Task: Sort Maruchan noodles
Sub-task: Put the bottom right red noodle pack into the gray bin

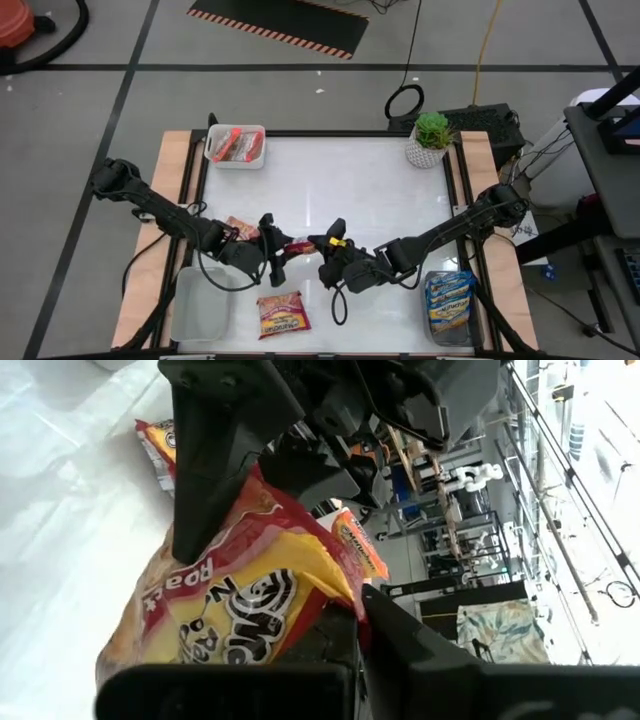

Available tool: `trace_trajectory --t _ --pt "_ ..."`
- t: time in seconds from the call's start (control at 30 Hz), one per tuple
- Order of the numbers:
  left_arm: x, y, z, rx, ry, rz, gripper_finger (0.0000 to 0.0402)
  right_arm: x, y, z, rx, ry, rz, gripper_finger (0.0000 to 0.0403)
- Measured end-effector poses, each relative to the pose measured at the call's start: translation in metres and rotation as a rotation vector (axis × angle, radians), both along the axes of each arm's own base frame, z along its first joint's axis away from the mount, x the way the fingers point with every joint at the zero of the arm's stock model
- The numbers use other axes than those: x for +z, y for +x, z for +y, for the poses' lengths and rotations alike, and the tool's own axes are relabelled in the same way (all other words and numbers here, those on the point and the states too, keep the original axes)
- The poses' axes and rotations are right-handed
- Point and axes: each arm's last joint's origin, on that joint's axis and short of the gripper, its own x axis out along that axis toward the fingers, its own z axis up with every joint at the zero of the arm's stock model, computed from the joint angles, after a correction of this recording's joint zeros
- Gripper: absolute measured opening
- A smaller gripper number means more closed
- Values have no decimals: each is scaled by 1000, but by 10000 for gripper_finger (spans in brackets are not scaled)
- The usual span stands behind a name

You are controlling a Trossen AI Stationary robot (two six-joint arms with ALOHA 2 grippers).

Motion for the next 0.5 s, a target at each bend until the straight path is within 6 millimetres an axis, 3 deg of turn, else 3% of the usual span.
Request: trace_trajectory --t 0.23,0.5 --pt "0 0 -1 -25 2 6 142 2 -2 1 -73 23 -51 10" --pt "3 -2 -4 -45 -9 -7 144 29 -23 14 -123 132 -201 89"
